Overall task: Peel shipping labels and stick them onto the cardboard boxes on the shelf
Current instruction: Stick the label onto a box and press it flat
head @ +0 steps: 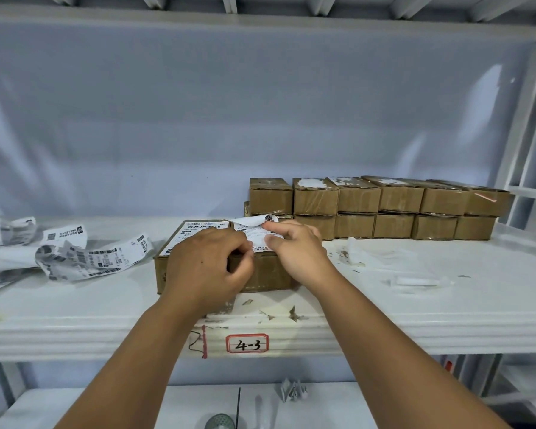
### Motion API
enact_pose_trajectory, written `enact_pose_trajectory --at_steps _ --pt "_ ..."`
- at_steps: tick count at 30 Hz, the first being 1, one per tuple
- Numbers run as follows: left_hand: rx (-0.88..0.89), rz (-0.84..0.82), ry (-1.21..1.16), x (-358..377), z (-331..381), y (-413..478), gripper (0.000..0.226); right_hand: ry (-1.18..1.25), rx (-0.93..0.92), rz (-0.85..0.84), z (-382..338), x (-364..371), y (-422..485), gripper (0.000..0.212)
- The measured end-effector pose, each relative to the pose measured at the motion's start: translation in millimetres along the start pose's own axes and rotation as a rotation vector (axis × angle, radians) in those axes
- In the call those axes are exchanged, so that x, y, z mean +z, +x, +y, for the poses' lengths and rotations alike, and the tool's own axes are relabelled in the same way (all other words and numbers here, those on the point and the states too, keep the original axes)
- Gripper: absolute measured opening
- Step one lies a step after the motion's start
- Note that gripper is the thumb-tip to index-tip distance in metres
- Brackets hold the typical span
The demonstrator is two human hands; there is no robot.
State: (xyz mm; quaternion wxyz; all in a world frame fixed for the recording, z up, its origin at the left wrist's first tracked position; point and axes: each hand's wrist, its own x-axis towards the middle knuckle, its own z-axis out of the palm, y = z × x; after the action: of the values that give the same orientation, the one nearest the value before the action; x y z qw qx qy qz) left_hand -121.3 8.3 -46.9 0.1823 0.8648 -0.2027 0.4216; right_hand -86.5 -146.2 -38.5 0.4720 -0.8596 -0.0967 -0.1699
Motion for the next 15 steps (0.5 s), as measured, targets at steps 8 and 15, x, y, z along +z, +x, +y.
enact_pose_trajectory --at_steps 8,15 --pt "-0.015 -0.025 -0.007 -0.1 -1.0 1.2 0.031 0.292 0.099 -0.175 -2.1 -10.6 8.8 0.029" --pt "-0.013 -0.013 -0.019 1.2 -2.5 1.3 0.030 0.404 0.326 -0.334 0.1 -15.9 33.3 0.027"
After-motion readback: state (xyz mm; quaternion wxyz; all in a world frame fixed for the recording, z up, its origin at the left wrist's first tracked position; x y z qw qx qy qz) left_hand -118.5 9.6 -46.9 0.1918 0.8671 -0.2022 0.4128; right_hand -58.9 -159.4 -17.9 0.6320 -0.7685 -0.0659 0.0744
